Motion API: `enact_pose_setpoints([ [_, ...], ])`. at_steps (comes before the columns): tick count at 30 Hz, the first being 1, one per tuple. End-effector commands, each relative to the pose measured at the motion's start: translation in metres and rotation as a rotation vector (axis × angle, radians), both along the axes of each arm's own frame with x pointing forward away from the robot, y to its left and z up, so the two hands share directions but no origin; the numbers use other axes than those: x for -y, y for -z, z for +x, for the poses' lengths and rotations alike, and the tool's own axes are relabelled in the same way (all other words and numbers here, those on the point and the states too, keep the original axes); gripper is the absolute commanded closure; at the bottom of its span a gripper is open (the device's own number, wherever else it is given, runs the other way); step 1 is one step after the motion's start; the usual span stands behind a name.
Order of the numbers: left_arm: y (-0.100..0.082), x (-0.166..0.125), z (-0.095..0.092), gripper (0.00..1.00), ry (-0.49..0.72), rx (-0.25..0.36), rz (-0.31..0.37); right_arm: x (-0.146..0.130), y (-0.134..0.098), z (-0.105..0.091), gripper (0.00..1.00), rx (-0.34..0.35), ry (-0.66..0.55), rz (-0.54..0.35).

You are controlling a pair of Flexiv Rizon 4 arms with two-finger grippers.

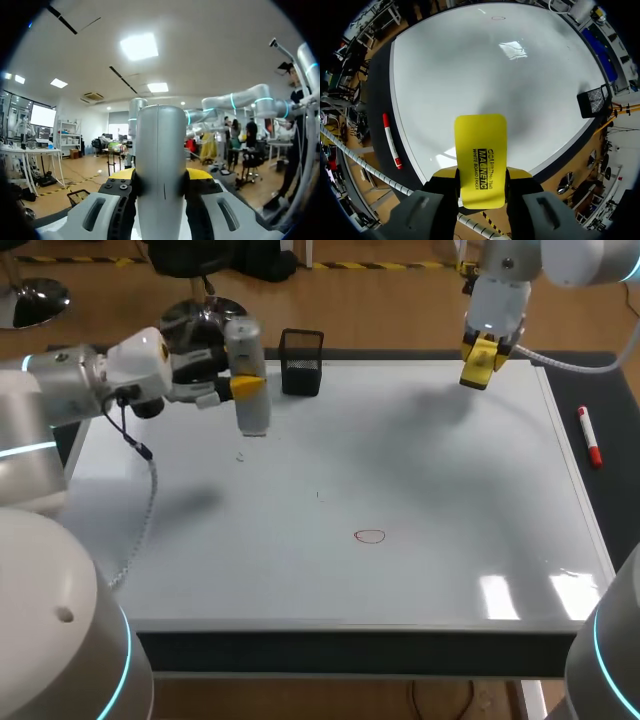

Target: Pick up the inspection probe, press it on each red-marked spot on the whiteboard one by one, put down the probe, pick up the eraser, and wipe off all the red marks.

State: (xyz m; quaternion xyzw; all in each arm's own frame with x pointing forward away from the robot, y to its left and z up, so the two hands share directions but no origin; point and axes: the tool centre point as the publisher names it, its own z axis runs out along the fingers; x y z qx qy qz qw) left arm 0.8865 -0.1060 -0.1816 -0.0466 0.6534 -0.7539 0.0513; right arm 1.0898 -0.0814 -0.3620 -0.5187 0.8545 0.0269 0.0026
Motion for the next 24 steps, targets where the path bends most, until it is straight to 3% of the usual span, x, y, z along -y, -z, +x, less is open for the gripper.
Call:
enact_pose_setpoints([
  [1, 0.005, 0.014, -0.006, 1.0, 0.052, -0.008, 0.004, 0.0, -0.001, 0.001, 1.0, -0.002, -0.002, -0.004],
  [24, 0.029, 0.1, -0.092, 1.0, 0.403, -0.091, -0.033, 0.0, -0.001, 0.001, 1.0, -0.002, -0.002, -0.004],
])
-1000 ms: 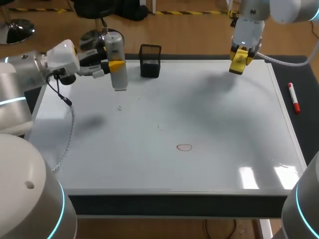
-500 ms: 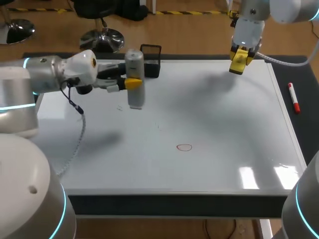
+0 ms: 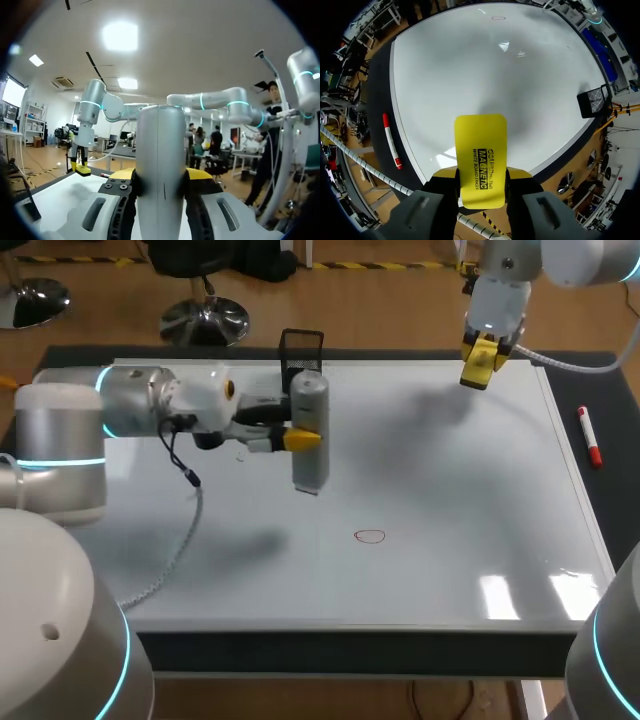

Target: Pick up the inspection probe, press it on each red-marked spot on the whiteboard one by one, put down the probe, pick up the eraser, and wipe off all the red marks.

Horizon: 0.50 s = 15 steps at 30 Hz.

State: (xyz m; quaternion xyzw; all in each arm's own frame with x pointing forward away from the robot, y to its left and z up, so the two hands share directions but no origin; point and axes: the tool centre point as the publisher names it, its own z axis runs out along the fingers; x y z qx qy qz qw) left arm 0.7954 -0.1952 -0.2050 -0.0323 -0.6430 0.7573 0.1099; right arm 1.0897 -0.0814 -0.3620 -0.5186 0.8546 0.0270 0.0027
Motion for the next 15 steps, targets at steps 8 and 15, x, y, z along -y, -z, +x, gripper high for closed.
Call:
enact_pose_setpoints([
  [8, 0.0065, 0.0133, -0.0043, 1.0, 0.066, -0.008, -0.006, 0.0002, -0.0009, 0.0011, 1.0, -0.002, -0.002, -0.005],
  [15, 0.0065, 0.0133, -0.0043, 1.0, 0.066, -0.008, -0.006, 0.0002, -0.0009, 0.0011, 1.0, -0.002, -0.002, -0.005],
])
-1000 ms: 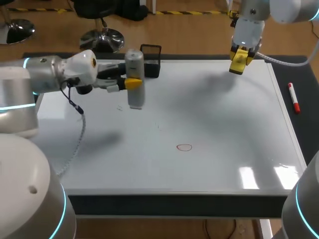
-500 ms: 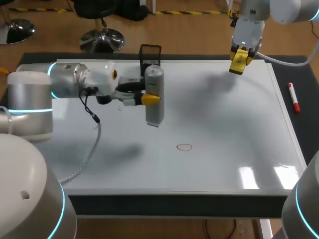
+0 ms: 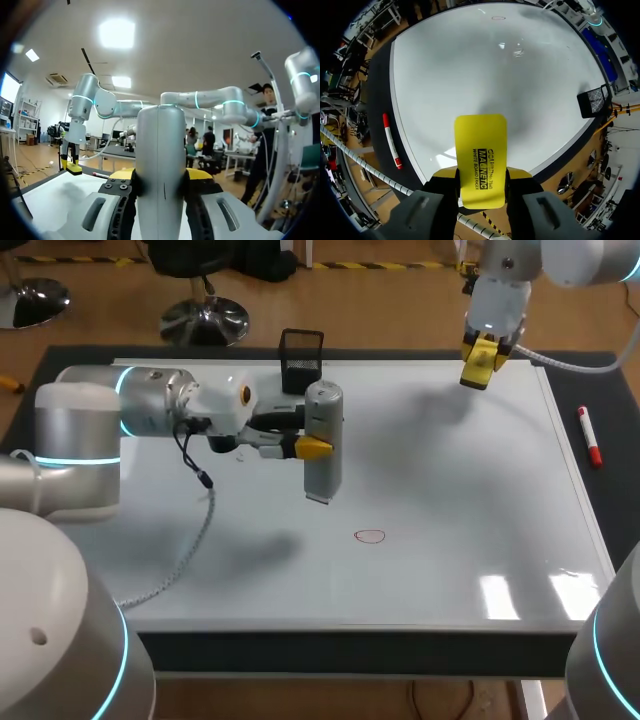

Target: Pick up the inspection probe, press it on each red-marked spot on the whiteboard one by one, put down the probe, pick up the eraser, and wipe off all the red marks.

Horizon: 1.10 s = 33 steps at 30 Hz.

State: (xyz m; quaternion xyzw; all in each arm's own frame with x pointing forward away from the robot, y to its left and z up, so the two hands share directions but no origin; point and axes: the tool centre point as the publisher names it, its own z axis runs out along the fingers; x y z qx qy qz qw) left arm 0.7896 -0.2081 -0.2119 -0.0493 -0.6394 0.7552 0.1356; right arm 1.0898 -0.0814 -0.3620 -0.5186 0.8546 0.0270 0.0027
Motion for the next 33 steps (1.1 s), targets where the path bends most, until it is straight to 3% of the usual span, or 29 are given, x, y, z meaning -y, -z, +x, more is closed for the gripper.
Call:
enact_pose_setpoints([
  [1, 0.0, 0.0, 0.001, 1.0, 0.005, 0.0, -0.001, 0.0, -0.001, 0.001, 1.0, -0.002, -0.002, -0.005],
  [13, 0.005, -0.001, 0.0, 1.0, -0.008, 0.001, -0.027, 0.0, -0.001, 0.001, 1.0, -0.002, -0.002, -0.005],
  [26, 0.013, 0.055, -0.017, 1.0, 0.129, 0.051, -0.054, 0.0, -0.001, 0.001, 1.0, -0.002, -0.002, -0.005],
  [33, 0.028, 0.087, -0.019, 1.0, 0.207, 0.038, -0.063, 0.0, -0.001, 0.001, 1.0, -0.002, -0.002, -0.005],
])
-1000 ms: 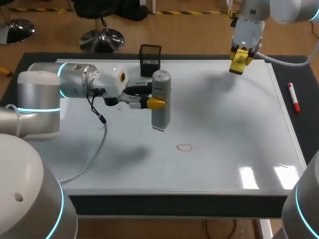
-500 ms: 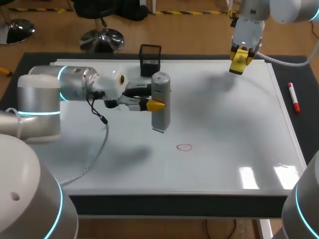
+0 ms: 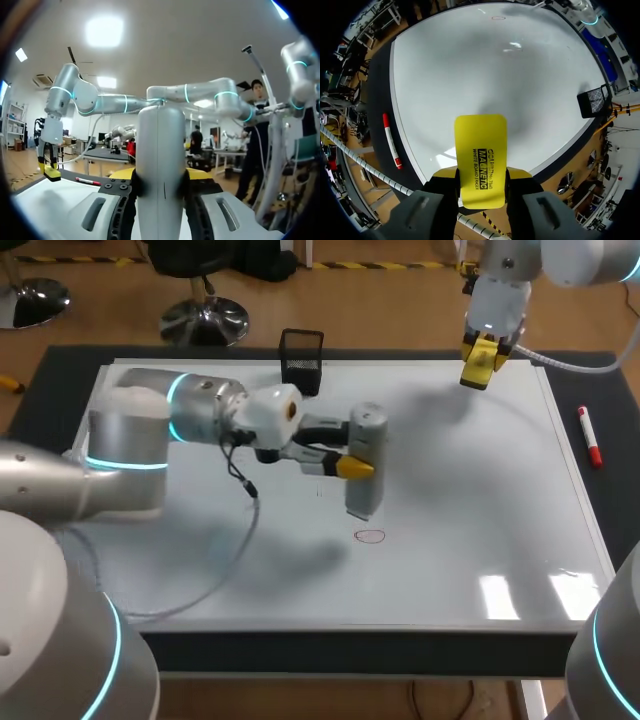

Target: Pick up the inspection probe, press it on each red-marked spot on the whiteboard one by one, put down the probe, pick up the eraser, and wipe off all the red marks.

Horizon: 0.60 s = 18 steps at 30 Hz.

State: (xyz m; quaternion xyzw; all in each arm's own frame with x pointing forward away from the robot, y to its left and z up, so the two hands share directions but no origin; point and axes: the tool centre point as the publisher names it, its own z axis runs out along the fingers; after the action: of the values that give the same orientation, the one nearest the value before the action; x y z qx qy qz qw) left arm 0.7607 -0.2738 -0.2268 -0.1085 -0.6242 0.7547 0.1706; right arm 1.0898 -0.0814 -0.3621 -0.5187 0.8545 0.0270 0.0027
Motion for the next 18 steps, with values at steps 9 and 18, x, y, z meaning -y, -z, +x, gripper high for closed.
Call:
enact_pose_setpoints([
  [9, 0.031, 0.03, 0.011, 1.0, 0.1, -0.019, -0.032, 0.0, -0.001, 0.001, 1.0, -0.002, -0.002, -0.005],
  [18, 0.042, 0.025, 0.012, 1.0, 0.104, -0.028, -0.037, 0.0, -0.001, 0.001, 1.0, -0.002, -0.002, -0.005],
])
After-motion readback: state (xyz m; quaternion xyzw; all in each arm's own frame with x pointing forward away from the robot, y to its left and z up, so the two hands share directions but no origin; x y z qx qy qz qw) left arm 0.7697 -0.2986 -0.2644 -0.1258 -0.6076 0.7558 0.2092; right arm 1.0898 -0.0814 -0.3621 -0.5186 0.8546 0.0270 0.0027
